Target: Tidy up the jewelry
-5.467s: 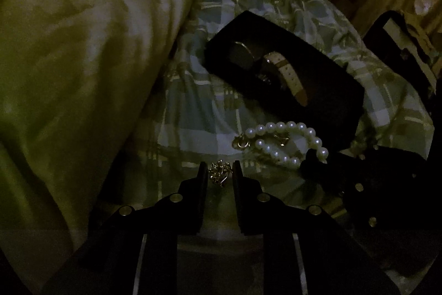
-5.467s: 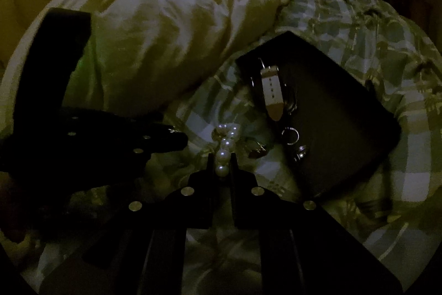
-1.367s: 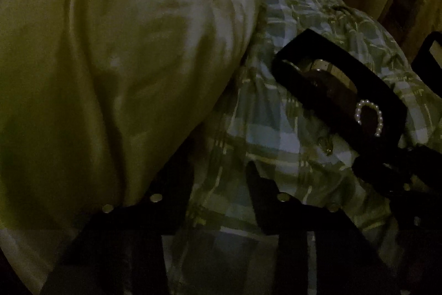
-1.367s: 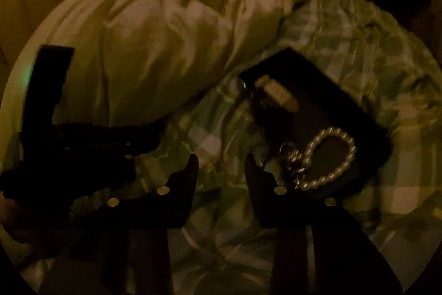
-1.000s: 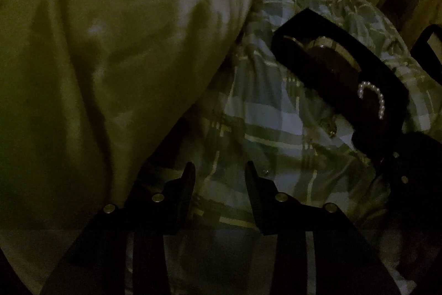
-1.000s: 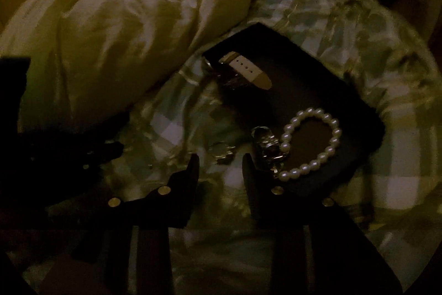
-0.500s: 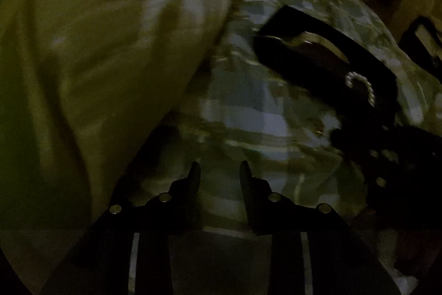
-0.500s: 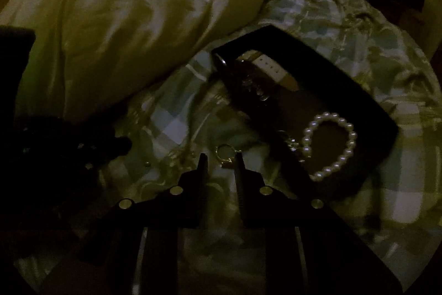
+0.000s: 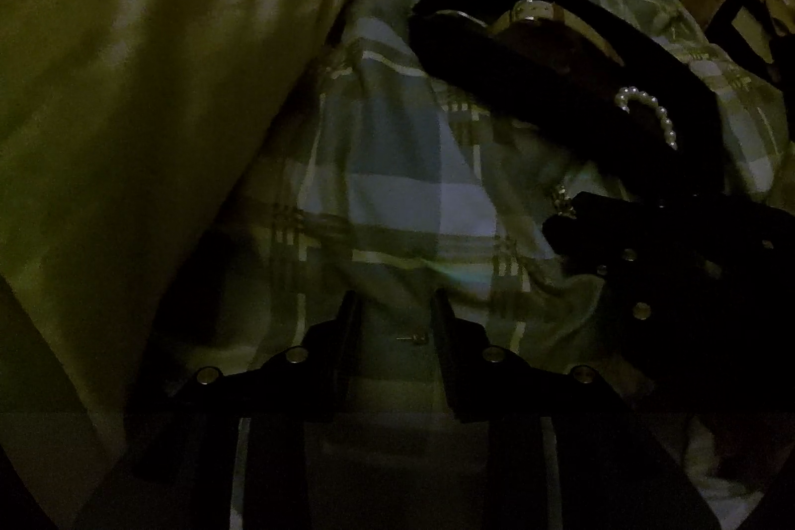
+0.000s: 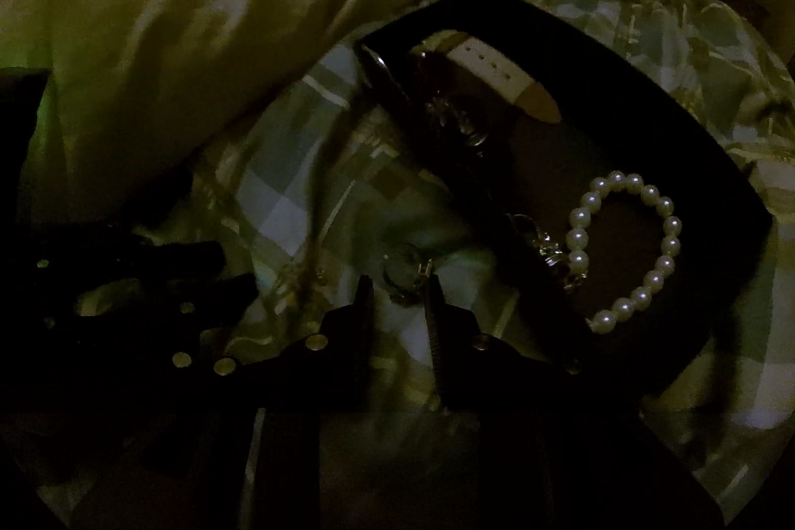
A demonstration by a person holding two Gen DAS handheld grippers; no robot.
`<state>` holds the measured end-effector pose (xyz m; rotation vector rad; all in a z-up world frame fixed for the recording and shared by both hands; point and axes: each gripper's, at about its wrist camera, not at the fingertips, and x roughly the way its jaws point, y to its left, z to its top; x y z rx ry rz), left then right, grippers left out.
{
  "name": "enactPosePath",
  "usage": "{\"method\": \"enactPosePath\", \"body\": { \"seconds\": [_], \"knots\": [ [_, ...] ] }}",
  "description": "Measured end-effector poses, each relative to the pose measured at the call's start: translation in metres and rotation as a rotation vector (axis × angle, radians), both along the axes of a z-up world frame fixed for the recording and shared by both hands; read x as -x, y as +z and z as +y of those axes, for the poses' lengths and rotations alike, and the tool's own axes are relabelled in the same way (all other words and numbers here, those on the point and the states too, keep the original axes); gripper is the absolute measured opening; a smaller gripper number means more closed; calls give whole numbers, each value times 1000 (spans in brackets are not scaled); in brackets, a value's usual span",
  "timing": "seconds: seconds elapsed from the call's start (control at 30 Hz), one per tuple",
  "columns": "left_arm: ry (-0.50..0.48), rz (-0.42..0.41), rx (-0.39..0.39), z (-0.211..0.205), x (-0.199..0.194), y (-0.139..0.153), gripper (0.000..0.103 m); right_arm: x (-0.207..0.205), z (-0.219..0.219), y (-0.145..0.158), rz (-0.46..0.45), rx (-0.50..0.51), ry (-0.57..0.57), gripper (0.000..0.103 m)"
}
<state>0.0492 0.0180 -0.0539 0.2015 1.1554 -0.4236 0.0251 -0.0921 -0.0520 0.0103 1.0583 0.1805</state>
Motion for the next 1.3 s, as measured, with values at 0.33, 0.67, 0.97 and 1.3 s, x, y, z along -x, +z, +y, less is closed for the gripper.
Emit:
{"method": "enactPosePath", "body": {
  "seconds": [0.33,0.67,0.97,1.3],
  "knots": [
    [19,27,36,1,-8,-6,33,-4,5,-6,16,34,17,22],
    [0,19,27,-4,-5,-2,11,1,2,-4,6,-4,16,17],
    [14,-18,62,16,5,24,11,15,1,8,-15,-47,27,17],
    [85,-44,170,36,-1,55,11,21,-12,28,-73,-94,6,17]
  ]
}}
